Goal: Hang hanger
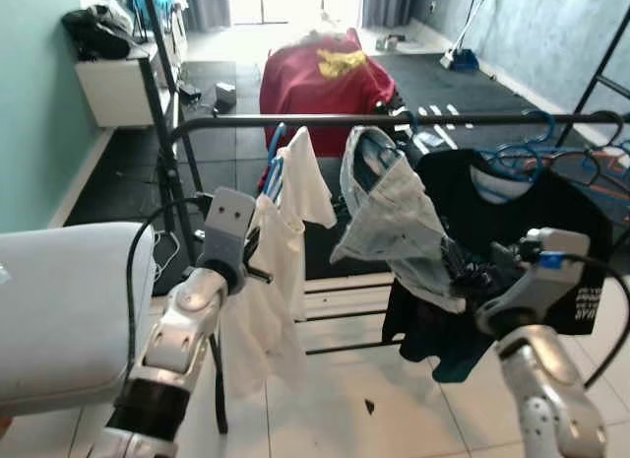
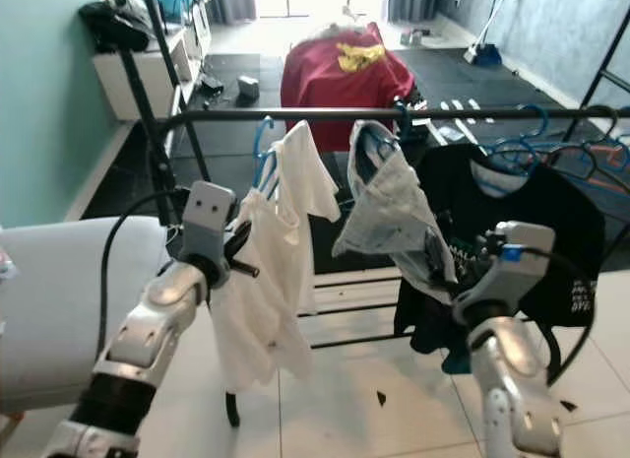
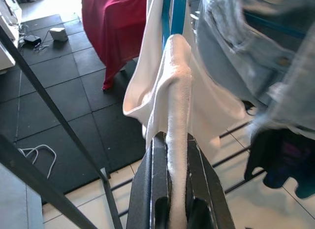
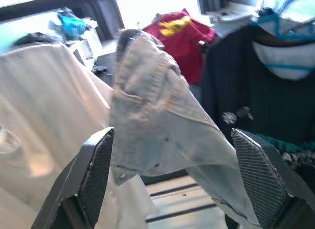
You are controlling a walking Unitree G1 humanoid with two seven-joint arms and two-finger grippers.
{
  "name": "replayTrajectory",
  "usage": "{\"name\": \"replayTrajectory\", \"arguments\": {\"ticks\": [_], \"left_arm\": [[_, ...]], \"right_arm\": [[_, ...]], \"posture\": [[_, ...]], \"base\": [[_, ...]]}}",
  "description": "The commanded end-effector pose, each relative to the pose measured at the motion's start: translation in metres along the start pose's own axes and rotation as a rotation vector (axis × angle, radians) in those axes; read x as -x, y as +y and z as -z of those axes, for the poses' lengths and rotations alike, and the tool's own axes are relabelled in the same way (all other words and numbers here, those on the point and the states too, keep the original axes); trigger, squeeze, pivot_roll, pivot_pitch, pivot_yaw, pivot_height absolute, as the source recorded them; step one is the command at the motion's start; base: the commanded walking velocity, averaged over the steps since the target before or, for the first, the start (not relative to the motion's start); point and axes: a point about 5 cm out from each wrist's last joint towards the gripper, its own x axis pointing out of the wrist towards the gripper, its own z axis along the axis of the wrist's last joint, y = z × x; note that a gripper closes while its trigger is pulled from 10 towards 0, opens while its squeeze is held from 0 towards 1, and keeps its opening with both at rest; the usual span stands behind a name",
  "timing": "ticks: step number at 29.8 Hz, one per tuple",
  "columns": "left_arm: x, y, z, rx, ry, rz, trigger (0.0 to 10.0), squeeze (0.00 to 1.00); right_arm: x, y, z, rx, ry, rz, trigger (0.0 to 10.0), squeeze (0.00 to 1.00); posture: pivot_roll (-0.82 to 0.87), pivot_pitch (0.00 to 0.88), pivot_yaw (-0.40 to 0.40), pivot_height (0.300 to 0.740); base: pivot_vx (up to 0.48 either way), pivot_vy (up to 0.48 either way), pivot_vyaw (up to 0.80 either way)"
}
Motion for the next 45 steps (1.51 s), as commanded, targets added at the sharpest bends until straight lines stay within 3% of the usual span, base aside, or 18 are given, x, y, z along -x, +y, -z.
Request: {"name": "replayTrajectory", "arguments": {"ticks": [1, 15, 29, 30, 31, 38, 42, 45], "left_arm": [[-0.002, -0.006, -0.009, 0.019, -0.034, 0.025, 10.0, 0.0], [-0.004, -0.014, -0.009, 0.032, -0.033, 0.038, 10.0, 0.0], [0.0, -0.02, 0.02, 0.039, 0.136, 0.05, 10.0, 0.0], [0.002, -0.02, 0.027, 0.049, 0.177, 0.059, 10.0, 0.81], [0.004, -0.021, 0.032, 0.059, 0.204, 0.064, 10.0, 1.0], [0.01, -0.025, 0.037, 0.09, 0.224, 0.129, 10.0, 1.0], [0.017, -0.024, 0.03, 0.142, 0.127, 0.176, 10.0, 1.0], [0.025, -0.01, 0.031, 0.135, 0.06, 0.113, 10.0, 1.0]], "right_arm": [[0.001, -0.004, -0.003, -0.001, -0.012, 0.014, 10.0, 0.0], [0.001, -0.003, -0.002, -0.004, -0.007, 0.008, 10.0, 0.0], [0.001, -0.006, -0.003, 0.004, -0.003, 0.016, 10.0, 0.0], [0.001, -0.005, -0.002, 0.005, -0.002, 0.016, 10.0, 0.0], [0.001, -0.005, -0.002, 0.006, 0.0, 0.016, 10.0, 0.0], [0.001, -0.006, -0.002, 0.011, 0.002, 0.018, 10.0, 0.0], [0.001, -0.007, -0.003, 0.012, 0.002, 0.018, 10.0, 0.0], [0.001, -0.007, -0.002, 0.011, 0.003, 0.018, 10.0, 0.0]], "posture": [[-0.1, 0.079, -0.018, 0.74], [-0.1, 0.084, -0.02, 0.74], [-0.1, 0.085, -0.021, 0.74], [-0.1, 0.085, -0.021, 0.74], [-0.1, 0.085, -0.021, 0.74], [-0.1, 0.093, -0.022, 0.74], [-0.1, 0.094, -0.023, 0.74], [-0.1, 0.095, -0.023, 0.74]], "base": [[0.368, 0.0, 0.0], [0.361, 0.0, 0.0], [0.0, 0.0, 0.0], [0.0, 0.0, 0.0], [0.0, 0.0, 0.0], [0.0, 0.0, 0.0], [0.0, 0.0, 0.0], [0.0, 0.0, 0.0]]}}
